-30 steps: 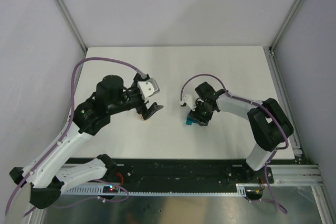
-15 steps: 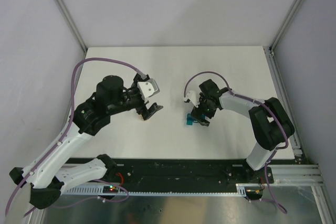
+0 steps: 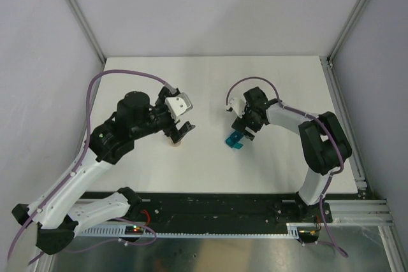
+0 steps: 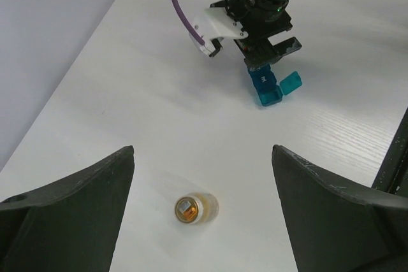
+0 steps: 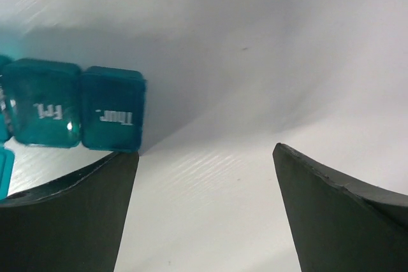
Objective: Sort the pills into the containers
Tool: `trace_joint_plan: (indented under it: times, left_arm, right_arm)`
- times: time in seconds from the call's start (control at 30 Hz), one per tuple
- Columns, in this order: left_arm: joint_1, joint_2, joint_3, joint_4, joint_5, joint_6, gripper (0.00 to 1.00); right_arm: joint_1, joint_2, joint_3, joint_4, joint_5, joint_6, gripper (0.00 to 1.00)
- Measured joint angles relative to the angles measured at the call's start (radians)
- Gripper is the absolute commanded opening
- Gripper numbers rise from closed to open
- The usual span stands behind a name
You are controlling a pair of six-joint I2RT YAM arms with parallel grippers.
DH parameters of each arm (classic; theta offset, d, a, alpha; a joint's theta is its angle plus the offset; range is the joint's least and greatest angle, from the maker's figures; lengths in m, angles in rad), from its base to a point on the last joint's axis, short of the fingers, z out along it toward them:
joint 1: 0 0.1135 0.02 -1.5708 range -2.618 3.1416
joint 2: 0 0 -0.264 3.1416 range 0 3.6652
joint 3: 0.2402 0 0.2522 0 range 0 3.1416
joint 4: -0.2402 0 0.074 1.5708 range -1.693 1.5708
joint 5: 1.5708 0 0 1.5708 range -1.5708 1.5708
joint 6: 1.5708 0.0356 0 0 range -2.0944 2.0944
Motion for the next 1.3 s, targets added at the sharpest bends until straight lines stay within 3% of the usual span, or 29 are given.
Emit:
trace_joint_plan:
  times: [0.3,0.67,1.0,1.3]
  left_arm:
    - [0.090,0.000,-0.074,0.003,-0.023,0.018,0.93]
    - [0.241,0.022,-0.158,0.005,-0.016,0.072,0.98]
    - [0.328,0.121,-0.216,0.008,0.002,0.095,1.00]
    - [0.335,0.349,-0.218,0.014,-0.008,0.088,1.00]
  right_arm:
    - [-0.006,0.086,0.107,0.022,0.027,0.063,0.94]
    - [-0.016,0.109,0.179,-0.003,-0.076,0.134,0.94]
    - [-0.078,-0.082,0.179,-0.088,-0.140,0.171,0.94]
    - [-0.042,-0.250,0.179,-0.159,-0.181,0.204,0.95]
